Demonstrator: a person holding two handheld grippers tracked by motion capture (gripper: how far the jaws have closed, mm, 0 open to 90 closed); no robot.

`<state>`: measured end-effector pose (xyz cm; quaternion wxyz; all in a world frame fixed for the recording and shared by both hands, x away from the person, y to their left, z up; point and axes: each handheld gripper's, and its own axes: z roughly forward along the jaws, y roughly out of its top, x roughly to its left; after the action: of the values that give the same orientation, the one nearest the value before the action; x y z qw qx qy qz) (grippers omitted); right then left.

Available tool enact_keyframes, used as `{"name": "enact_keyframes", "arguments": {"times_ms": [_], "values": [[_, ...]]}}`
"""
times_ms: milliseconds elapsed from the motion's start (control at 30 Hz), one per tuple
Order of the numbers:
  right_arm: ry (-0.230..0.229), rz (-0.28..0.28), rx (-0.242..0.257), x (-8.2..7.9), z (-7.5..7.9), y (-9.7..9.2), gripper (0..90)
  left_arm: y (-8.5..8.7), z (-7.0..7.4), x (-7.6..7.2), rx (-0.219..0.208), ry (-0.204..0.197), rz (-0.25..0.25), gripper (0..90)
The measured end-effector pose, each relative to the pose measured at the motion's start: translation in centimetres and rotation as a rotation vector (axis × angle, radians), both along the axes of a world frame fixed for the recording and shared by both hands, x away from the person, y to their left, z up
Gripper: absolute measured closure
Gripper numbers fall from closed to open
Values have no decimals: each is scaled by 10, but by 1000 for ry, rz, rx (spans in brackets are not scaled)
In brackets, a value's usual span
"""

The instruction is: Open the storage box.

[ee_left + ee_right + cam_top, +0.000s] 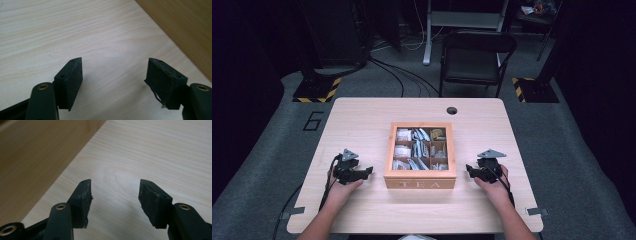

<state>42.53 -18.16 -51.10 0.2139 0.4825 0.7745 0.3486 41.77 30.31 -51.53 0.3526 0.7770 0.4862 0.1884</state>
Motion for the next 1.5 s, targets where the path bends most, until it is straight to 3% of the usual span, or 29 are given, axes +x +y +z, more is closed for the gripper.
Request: {"name": "enact_keyframes", "arguments": {"times_ms": [100, 233, 467, 633, 833, 1000, 1333, 1500], "values": [[-36, 39, -18, -8, 12, 3, 431, -2, 9, -5, -6, -27, -22, 334], [-38, 46, -8, -12, 18, 5, 434, -4, 14, -7, -35, 3, -50, 378], [-34, 61, 21, -15, 26, 4, 455, -6, 23, -12, -52, -1, -81, 398], [-43, 79, 29, -22, 35, 3, 466, -8, 34, -20, -60, -40, -101, 412], [-72, 113, 26, -29, 46, 6, 467, -7, 44, -25, -82, -52, -142, 450], [-54, 145, 45, -32, 50, 8, 469, -11, 51, -30, -92, -49, -168, 485], [-68, 186, 38, -38, 55, 13, 482, -22, 61, -36, -104, -55, -221, 481], [-67, 241, 45, -42, 58, 19, 499, -27, 66, -41, -121, -64, -249, 486]]}}
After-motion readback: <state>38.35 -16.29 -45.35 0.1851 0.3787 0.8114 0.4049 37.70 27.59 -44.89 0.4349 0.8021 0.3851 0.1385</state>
